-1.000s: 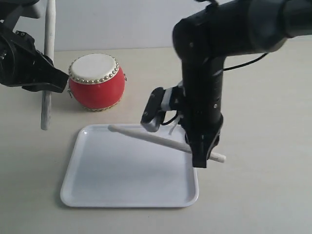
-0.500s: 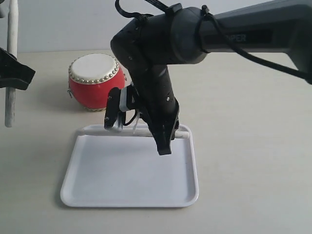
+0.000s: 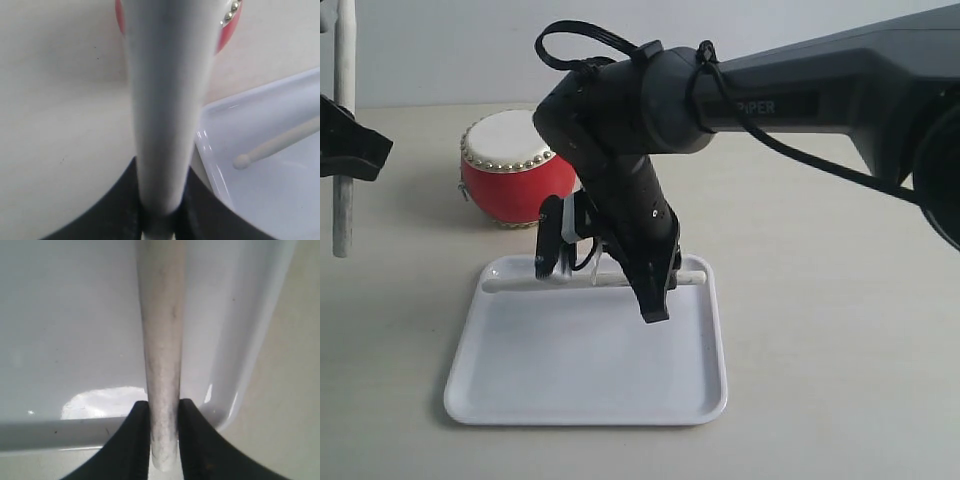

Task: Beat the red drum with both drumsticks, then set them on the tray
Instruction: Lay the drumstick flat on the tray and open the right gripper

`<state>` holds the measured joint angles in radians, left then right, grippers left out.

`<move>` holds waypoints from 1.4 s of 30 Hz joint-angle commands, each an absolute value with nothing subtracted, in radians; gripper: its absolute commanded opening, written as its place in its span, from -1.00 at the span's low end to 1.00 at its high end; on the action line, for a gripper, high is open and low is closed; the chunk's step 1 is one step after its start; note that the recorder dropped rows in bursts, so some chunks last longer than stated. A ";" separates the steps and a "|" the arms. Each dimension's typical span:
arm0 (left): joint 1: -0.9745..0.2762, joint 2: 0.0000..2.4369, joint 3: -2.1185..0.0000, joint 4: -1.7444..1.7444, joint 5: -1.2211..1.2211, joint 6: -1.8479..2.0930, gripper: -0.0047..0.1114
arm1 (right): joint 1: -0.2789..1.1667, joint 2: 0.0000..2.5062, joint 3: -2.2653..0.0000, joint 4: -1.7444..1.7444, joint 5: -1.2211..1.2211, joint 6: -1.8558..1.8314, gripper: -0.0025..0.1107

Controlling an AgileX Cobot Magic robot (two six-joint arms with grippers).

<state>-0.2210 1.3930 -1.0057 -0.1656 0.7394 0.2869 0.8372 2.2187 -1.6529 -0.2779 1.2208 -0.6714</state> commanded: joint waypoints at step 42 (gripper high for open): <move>-0.218 1.380 -0.989 -0.209 0.721 0.333 -0.92 | 0.831 2.114 -1.663 -0.241 1.221 -0.575 0.05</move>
